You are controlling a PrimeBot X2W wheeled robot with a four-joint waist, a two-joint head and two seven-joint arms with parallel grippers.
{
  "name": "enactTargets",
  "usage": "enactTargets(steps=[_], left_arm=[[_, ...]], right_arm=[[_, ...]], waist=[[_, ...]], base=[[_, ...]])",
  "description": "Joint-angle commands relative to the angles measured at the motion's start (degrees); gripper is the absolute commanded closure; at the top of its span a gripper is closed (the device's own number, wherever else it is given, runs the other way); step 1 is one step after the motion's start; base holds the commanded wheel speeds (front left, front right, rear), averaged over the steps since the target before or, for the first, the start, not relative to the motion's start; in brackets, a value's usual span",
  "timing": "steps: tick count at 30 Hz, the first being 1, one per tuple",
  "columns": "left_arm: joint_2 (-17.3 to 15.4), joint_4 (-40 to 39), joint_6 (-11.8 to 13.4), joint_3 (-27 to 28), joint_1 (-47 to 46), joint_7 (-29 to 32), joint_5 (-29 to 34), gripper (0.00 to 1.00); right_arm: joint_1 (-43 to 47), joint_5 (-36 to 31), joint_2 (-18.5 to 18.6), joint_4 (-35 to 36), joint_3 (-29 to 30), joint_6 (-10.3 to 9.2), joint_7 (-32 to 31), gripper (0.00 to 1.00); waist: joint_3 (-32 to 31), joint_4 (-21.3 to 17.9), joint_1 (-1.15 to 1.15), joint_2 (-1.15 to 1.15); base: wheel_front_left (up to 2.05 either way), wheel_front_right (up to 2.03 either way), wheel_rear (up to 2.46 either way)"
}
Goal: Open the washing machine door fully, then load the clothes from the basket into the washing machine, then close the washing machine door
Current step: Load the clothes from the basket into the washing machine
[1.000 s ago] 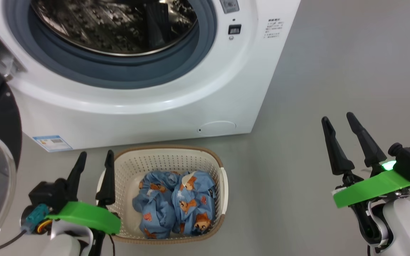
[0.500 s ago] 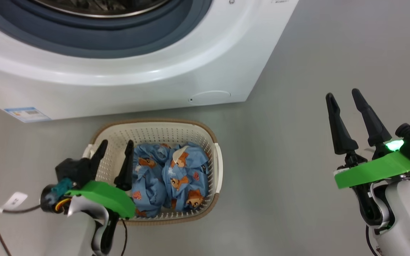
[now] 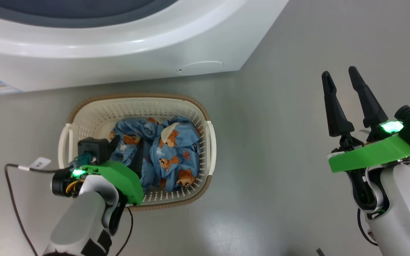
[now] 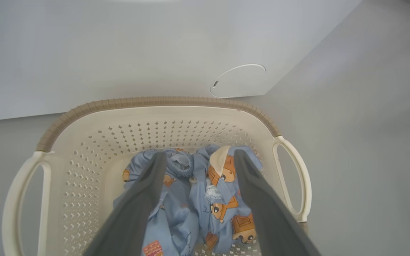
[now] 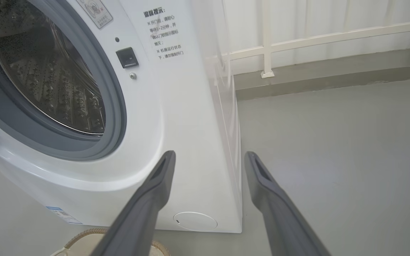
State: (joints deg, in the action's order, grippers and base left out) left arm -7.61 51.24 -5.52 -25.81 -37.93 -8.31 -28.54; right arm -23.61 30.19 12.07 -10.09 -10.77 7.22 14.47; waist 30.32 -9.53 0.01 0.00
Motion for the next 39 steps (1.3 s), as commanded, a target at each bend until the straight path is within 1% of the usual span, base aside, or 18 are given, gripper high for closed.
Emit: enactTargets(steps=[1, 13, 19, 30, 31, 37, 39], left_arm=[[-0.8, 0.3, -0.2, 1.0, -1.1, 0.0, 0.6, 0.0], [0.3, 13.5, -1.0, -1.3, -8.4, 3.9, 0.7, 0.0], [0.5, 18.5, -0.1, -2.8, -11.2, 6.9, 1.7, 0.0], [-0.9, 21.5, 1.1, -4.4, -14.0, 11.2, 2.6, 0.0], [-1.3, 21.7, 1.7, -4.5, -14.6, 12.2, 2.5, 0.0], [-2.7, 22.2, 3.1, -4.2, -16.3, 14.4, 1.9, 0.0], [-3.2, 22.3, 4.0, -4.0, -16.9, 15.2, 1.7, 0.0]], right_arm=[[-0.2, -0.7, 0.0, 1.5, -0.9, 0.26, 0.5, 0.0], [-2.7, -0.9, -1.3, 2.2, -1.1, 0.26, 0.5, 0.0], [-3.7, -1.0, -2.1, 2.6, -1.3, 0.26, 0.5, 0.0], [-5.0, -0.6, -3.7, 2.7, -1.4, 0.26, 0.5, 0.0], [-5.2, -0.6, -3.9, 2.8, -1.5, 0.26, 0.5, 0.0], [-5.6, -0.7, -4.4, 3.4, -1.3, 0.26, 0.5, 0.0], [-5.7, -0.7, -4.6, 3.6, -1.3, 0.26, 0.5, 0.0]], waist=[[2.0, -1.0, -0.01, 0.0], [8.3, -3.3, -0.01, 0.0], [10.7, -4.6, -0.01, 0.0], [14.1, -7.7, -0.01, 0.0], [15.0, -8.3, -0.01, 0.0], [17.3, -9.6, -0.01, 0.0], [18.0, -9.9, -0.01, 0.0]], base=[[0.0, 0.0, 0.0], [0.0, 0.0, 0.0], [0.0, 0.0, 0.0], [0.0, 0.0, 0.0], [0.0, 0.0, 0.0], [0.0, 0.0, 0.0], [0.0, 0.0, 0.0]])
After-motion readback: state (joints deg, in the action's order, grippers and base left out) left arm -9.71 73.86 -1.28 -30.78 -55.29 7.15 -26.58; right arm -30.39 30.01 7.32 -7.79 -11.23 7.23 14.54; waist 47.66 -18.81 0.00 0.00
